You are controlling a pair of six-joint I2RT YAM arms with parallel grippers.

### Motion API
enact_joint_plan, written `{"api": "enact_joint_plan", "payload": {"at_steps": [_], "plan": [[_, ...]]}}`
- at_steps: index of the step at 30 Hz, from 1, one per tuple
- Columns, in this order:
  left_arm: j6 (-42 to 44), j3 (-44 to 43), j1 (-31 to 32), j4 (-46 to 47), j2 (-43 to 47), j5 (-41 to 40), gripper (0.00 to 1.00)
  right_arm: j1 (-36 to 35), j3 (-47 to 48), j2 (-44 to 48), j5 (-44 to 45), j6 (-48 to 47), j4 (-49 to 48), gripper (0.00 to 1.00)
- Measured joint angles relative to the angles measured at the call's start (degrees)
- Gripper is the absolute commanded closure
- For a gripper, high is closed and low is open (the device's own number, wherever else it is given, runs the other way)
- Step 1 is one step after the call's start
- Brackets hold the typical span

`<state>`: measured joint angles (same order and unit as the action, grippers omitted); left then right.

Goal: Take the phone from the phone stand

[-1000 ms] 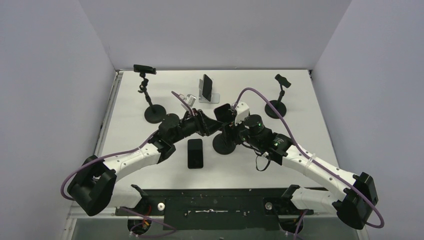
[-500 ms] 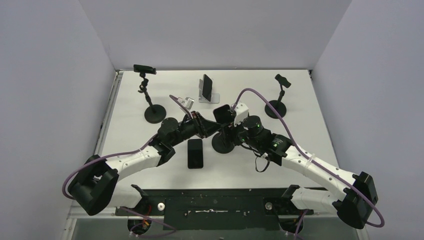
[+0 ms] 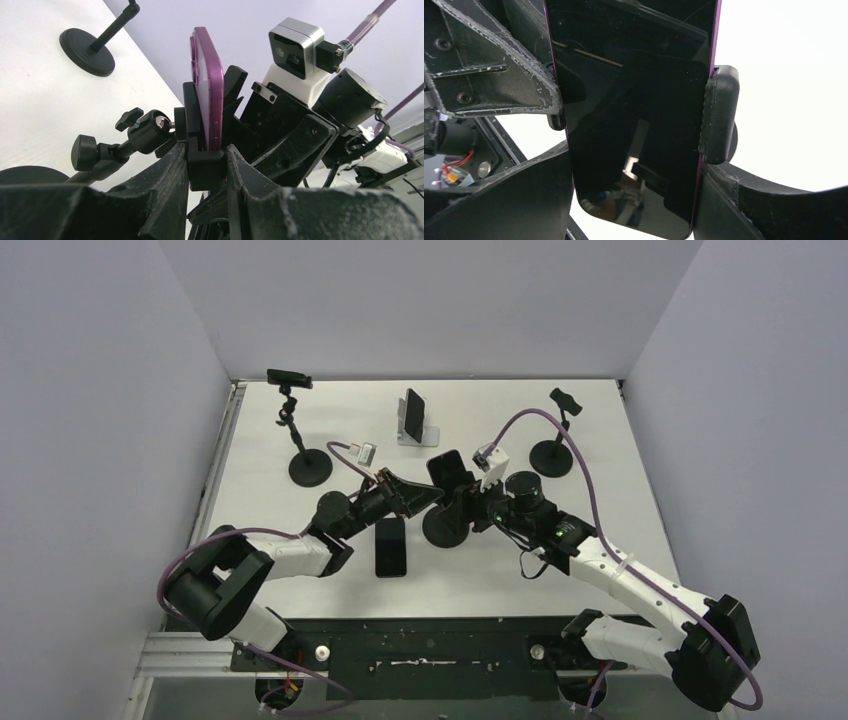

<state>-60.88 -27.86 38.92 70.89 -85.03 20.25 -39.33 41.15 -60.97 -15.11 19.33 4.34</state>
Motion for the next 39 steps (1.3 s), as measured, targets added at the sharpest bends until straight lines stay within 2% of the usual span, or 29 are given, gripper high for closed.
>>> {"api": "enact_joint_plan", "payload": {"at_steps": [12,13,14,16,18,20,25,31,37,39], "plan": [[-1.49,0.85,-0.74,2.54,-0.92,3.02,1.0,2.89,-3.93,1.68,-8.63,5.86,-4.7,1.0],[-1.42,0.85,-0.79,2.14,-0.81,3.15,1.0,2.73,-3.8,1.68,-8.44,5.57,-4.48,0.93],[-1.2,0.83,-0.81,1.4,-0.48,3.17,1.0,2.4,-3.54,1.68,-7.8,5.33,-3.91,0.8],[-0.24,0.79,-0.83,-0.94,0.85,3.06,1.0,0.98,-2.08,1.57,-5.22,4.35,-1.6,0.47],[0.96,0.5,-0.83,-3.96,2.54,2.62,1.0,-0.79,-0.17,1.33,-1.64,3.39,1.16,0.27],[2.21,-0.04,-0.7,-7.39,4.09,2.16,1.0,-2.67,1.79,0.76,2.36,2.51,4.0,0.18],[6.21,-1.79,0.61,-15.52,7.52,-0.39,1.0,-5.95,5.86,-0.59,11.23,0.52,7.93,0.06],[8.98,-3.3,2.19,-22.29,10.16,-3.85,1.0,-10.03,9.57,-2.89,20.15,-0.72,12.74,0.05],[9.7,-4.35,2.99,-26.36,11.67,-6.45,1.0,-14.6,11.15,-6.01,27.96,-0.9,15.15,0.2],[9.7,-4.37,3.04,-26.84,11.87,-6.67,1.0,-14.95,11.15,-6.32,29.49,-0.87,15.56,0.21]]}}
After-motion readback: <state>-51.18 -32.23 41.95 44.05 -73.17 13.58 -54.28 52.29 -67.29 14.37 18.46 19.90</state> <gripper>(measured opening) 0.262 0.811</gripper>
